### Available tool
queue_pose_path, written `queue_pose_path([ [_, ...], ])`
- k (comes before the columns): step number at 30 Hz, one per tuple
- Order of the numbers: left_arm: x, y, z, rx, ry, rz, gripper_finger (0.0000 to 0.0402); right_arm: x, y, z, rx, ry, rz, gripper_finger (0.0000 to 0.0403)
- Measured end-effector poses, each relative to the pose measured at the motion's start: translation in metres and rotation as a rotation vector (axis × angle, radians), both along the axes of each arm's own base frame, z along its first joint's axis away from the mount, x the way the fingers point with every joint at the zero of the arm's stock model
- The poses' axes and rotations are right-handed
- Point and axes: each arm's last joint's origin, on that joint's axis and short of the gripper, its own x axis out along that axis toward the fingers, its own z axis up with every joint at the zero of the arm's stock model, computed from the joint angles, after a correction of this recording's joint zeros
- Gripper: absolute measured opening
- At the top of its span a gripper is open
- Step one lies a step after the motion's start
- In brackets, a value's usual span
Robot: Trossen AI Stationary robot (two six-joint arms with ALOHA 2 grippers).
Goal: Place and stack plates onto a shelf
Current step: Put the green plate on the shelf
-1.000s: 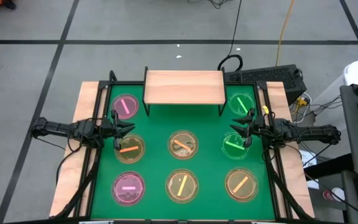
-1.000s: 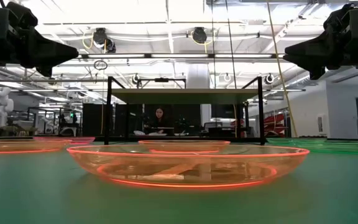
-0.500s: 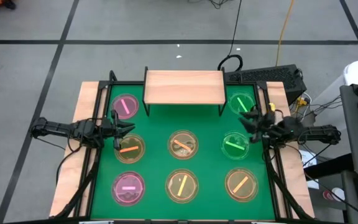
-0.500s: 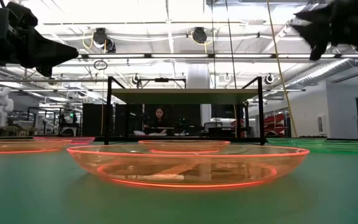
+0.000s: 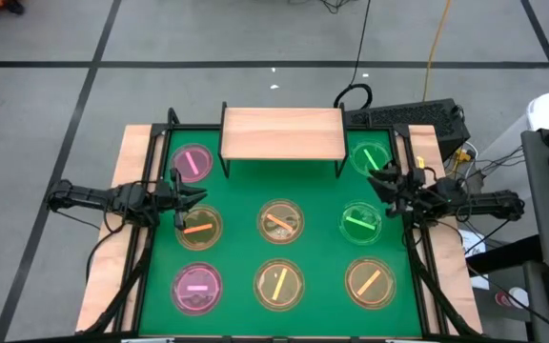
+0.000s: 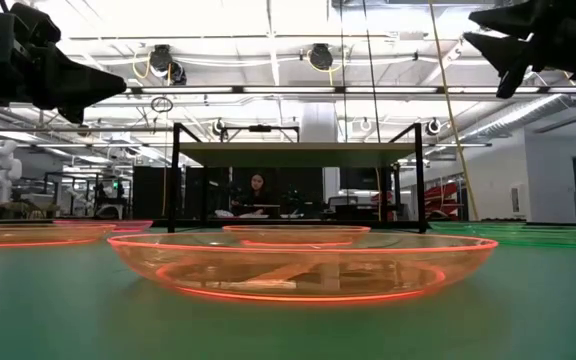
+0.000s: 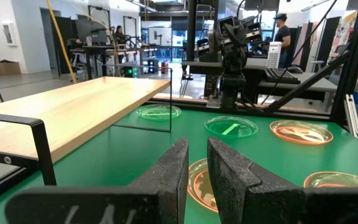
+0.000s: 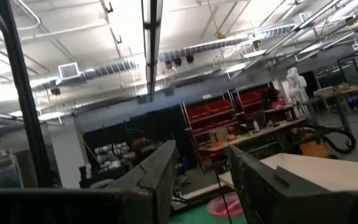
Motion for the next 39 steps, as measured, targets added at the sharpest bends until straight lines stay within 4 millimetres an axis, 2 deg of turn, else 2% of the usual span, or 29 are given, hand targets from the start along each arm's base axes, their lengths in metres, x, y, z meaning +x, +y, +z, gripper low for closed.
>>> queue_pose_path([
  [7, 0.0, 0.0, 0.0, 0.0, 0.0, 0.0, 0.0065, 0.001, -0.008, -0.006, 0.073, 0.089, -0.326, 0.0132],
  [11, 0.0, 0.0, 0.0, 0.0, 0.0, 0.0, 0.0065, 0.003, -0.011, -0.008, 0.107, 0.118, -0.416, 0.0132],
  [18, 0.0, 0.0, 0.0, 0.0, 0.0, 0.0, 0.0065, 0.01, -0.009, -0.008, 0.114, 0.12, -0.363, 0.0132],
  [25, 0.0, 0.0, 0.0, 0.0, -0.001, 0.0, 0.0065, 0.025, -0.005, -0.017, 0.025, 0.251, -0.226, 0.0132],
  [30, 0.0, 0.0, 0.0, 0.0, 0.0, 0.0, 0.0065, 0.033, -0.004, -0.021, -0.037, 0.312, -0.24, 0.0132],
  [34, 0.0, 0.0, 0.0, 0.0, -0.001, 0.0, 0.0065, 0.036, -0.004, -0.025, 0.008, 0.326, -0.222, 0.0132],
  [39, 0.0, 0.0, 0.0, 0.0, 0.0, 0.0, 0.0065, 0.041, -0.004, -0.035, -0.029, 0.44, -0.228, 0.0132],
])
